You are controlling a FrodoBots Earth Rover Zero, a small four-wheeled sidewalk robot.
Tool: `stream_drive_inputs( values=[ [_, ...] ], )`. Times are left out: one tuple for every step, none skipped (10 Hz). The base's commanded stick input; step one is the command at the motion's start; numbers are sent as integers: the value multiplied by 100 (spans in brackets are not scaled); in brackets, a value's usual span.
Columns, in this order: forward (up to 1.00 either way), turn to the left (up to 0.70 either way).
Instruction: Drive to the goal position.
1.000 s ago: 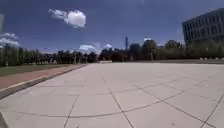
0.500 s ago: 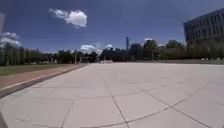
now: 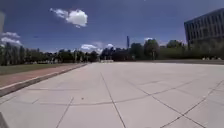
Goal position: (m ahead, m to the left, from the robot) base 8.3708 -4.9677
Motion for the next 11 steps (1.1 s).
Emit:
stream_drive_inputs(
  values=[
    [50, 0],
    [50, 0],
    [50, 0],
    [50, 0],
    [50, 0],
    [50, 0],
    [50, 0],
    [50, 0],
    [50, 0],
    [50, 0],
    [50, 0]
  ],
)
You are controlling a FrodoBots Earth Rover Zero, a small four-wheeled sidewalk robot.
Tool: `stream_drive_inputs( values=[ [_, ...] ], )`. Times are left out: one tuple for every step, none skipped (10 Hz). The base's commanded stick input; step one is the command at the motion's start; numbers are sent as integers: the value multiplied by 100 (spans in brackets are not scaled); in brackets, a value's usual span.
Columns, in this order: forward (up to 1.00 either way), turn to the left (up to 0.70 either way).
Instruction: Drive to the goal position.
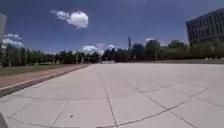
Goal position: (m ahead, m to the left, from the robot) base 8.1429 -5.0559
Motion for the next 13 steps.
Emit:
stream_drive_inputs(
  values=[
    [50, 0],
    [50, 0],
    [50, 0],
    [50, 0],
    [50, 0],
    [50, 0],
    [50, 0],
    [50, 0],
    [50, 0],
    [50, 0],
    [50, 0],
    [50, 0],
    [50, 0]
  ],
)
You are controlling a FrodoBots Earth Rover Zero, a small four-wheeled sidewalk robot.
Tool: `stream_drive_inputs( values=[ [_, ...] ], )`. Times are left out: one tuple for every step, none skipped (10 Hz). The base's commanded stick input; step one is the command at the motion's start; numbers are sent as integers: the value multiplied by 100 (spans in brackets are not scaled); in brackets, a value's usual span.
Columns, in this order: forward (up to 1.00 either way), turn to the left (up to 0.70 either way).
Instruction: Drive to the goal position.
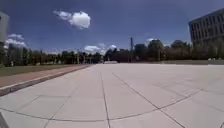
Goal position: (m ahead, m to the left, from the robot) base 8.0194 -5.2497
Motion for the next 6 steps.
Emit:
stream_drive_inputs(
  values=[
    [50, 0],
    [50, 0],
    [50, 0],
    [50, 0],
    [50, 0],
    [50, 0]
  ],
)
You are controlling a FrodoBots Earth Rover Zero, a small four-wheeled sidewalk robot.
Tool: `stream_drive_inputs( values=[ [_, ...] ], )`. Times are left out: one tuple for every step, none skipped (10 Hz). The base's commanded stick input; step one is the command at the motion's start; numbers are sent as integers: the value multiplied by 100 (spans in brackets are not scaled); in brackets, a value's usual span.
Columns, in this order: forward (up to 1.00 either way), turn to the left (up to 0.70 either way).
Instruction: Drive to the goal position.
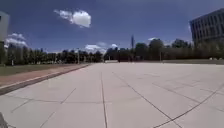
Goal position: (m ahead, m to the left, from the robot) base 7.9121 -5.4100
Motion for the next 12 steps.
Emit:
stream_drive_inputs(
  values=[
    [50, 0],
    [50, 0],
    [50, 0],
    [50, 0],
    [50, 0],
    [50, 0],
    [50, 0],
    [50, 0],
    [50, 0],
    [50, 0],
    [50, 0],
    [50, 0]
  ],
)
